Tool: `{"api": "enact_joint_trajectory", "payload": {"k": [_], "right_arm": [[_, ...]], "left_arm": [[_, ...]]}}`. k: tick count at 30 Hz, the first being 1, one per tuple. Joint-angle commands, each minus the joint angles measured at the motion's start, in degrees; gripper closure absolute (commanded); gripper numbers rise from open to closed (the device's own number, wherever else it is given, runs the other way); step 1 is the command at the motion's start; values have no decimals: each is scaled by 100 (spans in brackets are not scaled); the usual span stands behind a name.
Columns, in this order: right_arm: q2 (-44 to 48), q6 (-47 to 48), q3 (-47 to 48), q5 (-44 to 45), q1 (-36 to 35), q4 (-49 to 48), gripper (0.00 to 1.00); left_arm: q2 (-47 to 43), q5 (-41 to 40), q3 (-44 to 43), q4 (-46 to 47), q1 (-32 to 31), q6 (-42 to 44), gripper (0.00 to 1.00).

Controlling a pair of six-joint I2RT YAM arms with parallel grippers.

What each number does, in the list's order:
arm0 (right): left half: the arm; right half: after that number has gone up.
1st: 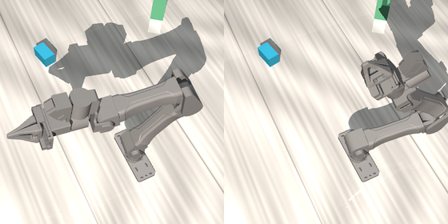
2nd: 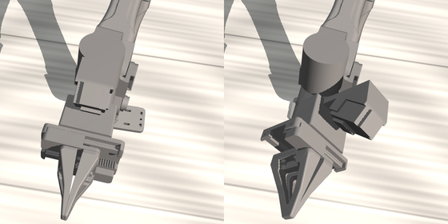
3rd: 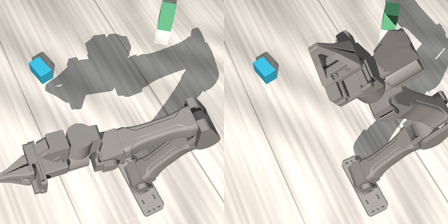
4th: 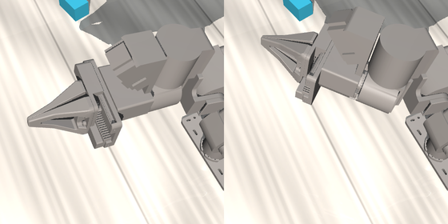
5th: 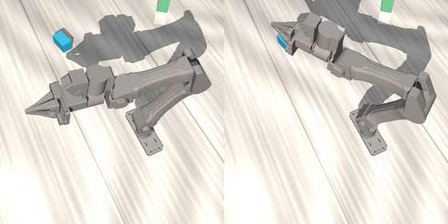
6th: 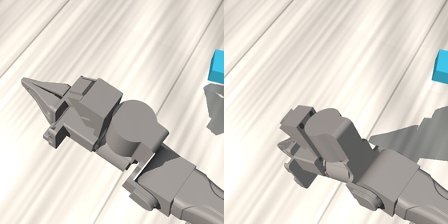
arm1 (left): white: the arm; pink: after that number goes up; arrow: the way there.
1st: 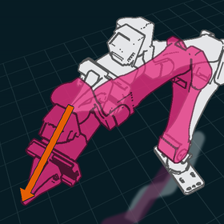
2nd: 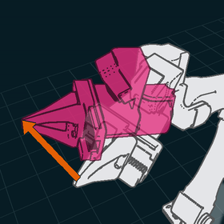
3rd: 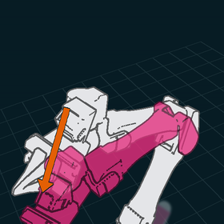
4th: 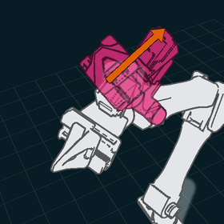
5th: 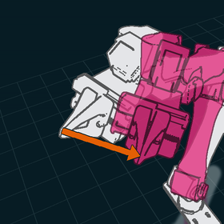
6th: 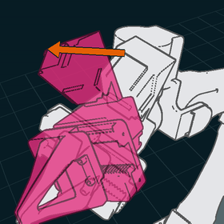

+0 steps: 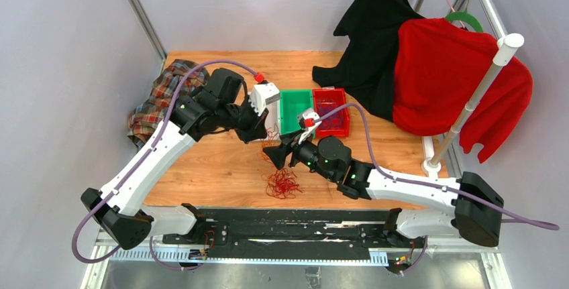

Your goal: Untangle the cables

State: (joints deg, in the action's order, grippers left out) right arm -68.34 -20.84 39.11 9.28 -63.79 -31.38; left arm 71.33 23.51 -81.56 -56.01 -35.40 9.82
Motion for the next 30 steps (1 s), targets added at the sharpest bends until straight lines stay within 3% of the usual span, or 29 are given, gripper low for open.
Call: {"api": "enact_joint_trajectory", "payload": {"k": [1, 6, 13, 16, 26, 30], "right_arm": [[-413, 171, 282, 370, -116, -416, 29], [-1005, 120, 350, 1001, -105, -607, 35], [-1153, -363, -170, 1131, 146, -489, 65], [-1067, -447, -453, 1173, 157, -389, 72], [-124, -1053, -1806, 1453, 156, 77, 79], [84, -1296, -2062, 1389, 156, 486, 90]], "left_arm": [[-26, 44, -241, -23, -29, -256, 99], [-69, 405, -378, -158, -29, -363, 99], [-148, 640, -946, -568, -29, -195, 100], [-153, 616, -1311, -766, -29, -110, 100], [-23, -725, -3271, -963, -29, 656, 100], [228, -1079, -4100, -972, -29, 858, 100]]}}
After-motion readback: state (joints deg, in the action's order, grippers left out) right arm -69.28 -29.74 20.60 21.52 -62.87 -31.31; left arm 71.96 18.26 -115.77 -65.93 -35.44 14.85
